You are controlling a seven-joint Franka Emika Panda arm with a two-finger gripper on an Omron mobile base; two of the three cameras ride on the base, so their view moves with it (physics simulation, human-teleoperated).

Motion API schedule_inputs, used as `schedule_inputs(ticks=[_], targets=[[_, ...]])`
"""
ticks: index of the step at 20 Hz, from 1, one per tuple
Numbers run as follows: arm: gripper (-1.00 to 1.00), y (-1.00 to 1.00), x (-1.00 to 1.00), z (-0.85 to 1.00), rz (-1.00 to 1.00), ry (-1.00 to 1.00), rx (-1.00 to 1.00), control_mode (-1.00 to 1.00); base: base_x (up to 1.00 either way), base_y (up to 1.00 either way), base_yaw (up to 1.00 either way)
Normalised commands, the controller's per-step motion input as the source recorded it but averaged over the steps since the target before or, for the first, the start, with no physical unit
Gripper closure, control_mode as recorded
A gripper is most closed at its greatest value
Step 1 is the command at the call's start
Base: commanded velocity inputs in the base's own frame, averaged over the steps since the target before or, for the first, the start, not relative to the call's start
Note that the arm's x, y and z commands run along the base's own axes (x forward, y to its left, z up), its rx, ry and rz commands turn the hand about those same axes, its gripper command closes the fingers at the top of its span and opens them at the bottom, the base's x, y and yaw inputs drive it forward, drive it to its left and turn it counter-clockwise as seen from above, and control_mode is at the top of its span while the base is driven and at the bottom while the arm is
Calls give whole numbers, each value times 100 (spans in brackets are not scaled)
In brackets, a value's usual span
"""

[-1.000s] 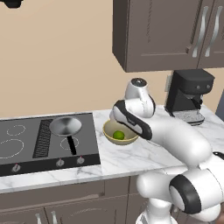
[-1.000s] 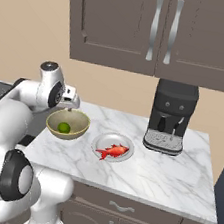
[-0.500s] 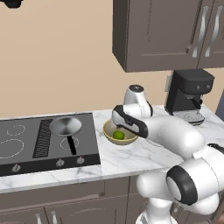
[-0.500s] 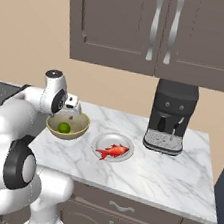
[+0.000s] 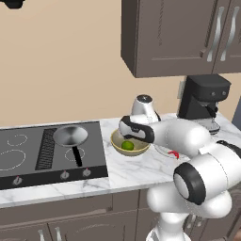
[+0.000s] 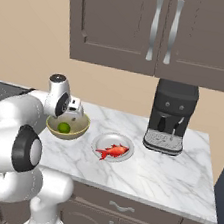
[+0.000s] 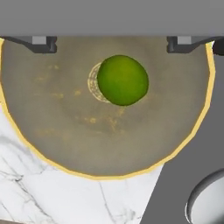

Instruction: Place the fish on the plate and place the lime on the same plate.

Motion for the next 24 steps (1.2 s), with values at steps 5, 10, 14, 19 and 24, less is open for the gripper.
schedule_inputs(ticks=[5, 10, 14, 19, 24], targets=[[-100, 0, 29, -18, 0, 0, 0, -100, 0, 0, 0], [-100, 0, 0, -20, 0, 0, 0, -100, 0, 0, 0], [-100, 0, -4, -7, 0, 0, 0, -100, 0, 0, 0], [-100, 4, -19, -3, 0, 0, -1, -100, 0, 0, 0], [-100, 13, -40, -2, 0, 0, -1, -100, 0, 0, 0]])
